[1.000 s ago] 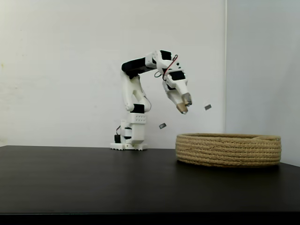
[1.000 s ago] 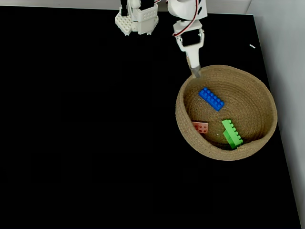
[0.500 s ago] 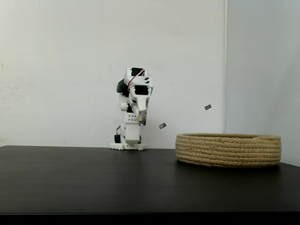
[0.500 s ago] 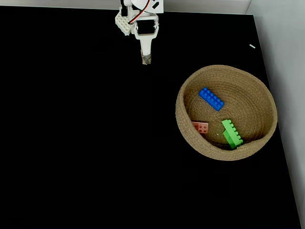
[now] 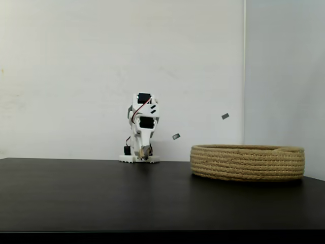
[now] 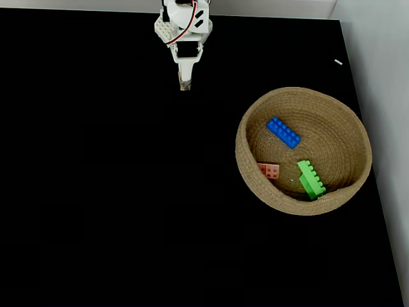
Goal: Place the lego blocks in the tray
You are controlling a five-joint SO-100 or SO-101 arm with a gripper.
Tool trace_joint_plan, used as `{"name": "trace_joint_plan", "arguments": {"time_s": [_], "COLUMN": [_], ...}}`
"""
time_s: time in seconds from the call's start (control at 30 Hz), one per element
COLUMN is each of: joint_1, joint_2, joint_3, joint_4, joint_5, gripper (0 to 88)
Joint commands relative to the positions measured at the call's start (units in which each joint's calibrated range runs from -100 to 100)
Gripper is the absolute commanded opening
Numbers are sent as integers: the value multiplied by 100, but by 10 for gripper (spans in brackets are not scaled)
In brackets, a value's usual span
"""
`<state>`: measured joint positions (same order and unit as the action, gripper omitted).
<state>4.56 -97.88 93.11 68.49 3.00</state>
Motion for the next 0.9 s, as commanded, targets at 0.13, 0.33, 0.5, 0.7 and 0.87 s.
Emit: {"name": "trace_joint_plan", "arguments": {"time_s": [0.13, 0.33, 0.5, 0.7, 0.87], "joint_1": [113, 72, 22, 6, 30], "joint_2": [-83, -83, -83, -92, -92], "joint_3": [-95, -104, -104, -104, -104], "joint_4": [127, 127, 119, 127, 127], "joint_5": [-49, -107, -151, -195, -215], "gripper": [1, 1, 1, 1, 1]}}
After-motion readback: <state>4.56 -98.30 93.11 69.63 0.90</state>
